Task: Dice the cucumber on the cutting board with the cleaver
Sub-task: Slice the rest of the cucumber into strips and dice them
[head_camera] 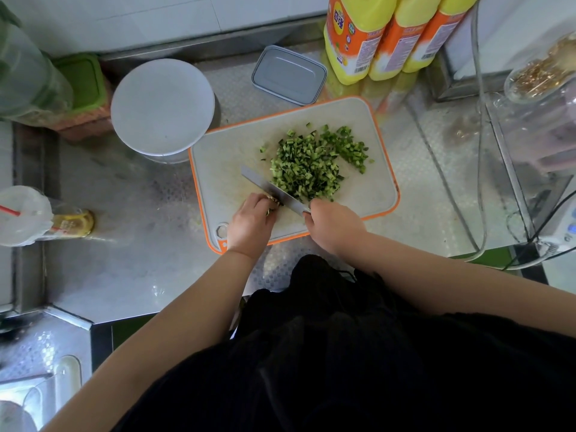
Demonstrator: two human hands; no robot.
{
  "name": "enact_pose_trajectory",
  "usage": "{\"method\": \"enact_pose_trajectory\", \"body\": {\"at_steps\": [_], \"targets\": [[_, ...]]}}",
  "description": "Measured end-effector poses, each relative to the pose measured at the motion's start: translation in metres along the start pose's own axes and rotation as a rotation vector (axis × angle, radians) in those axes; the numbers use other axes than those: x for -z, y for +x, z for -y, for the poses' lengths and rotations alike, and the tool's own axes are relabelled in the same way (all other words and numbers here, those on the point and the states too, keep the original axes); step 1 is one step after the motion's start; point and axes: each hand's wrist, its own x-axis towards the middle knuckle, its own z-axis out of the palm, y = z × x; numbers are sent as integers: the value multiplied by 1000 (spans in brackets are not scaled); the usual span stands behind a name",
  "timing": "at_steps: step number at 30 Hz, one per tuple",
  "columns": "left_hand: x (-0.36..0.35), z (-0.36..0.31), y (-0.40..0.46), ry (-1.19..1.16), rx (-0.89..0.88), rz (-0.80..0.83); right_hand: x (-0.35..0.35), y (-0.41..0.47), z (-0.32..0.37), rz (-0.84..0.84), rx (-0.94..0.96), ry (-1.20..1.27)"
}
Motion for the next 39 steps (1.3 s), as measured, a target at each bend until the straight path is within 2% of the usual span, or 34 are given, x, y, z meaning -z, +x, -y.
{"method": "enact_pose_trajectory", "body": {"at_steps": [8, 14, 18, 21, 25, 30, 34, 39], "targets": [[-6, -1, 2, 34, -19, -43, -6, 4, 5, 71, -49, -76], [-6, 2, 0, 29, -74, -63, -3, 11, -4, 93, -108, 96], [0, -3, -8, 32, 44, -72, 0, 4, -5, 37, -82, 90], [2, -6, -12, 38, 167, -16, 1, -2, 0, 5, -33, 24], [2, -8, -7, 80, 190, 37, -1, -6, 6, 27, 11, -54], [3, -12, -2, 123, 225, 86, -7, -5, 9, 86, -24, -117], [3, -11, -2, 130, 205, 100, -10, 1, 5, 102, -31, -74], [2, -6, -8, 133, 108, 22, -5, 7, -6, 84, -124, 94]]}}
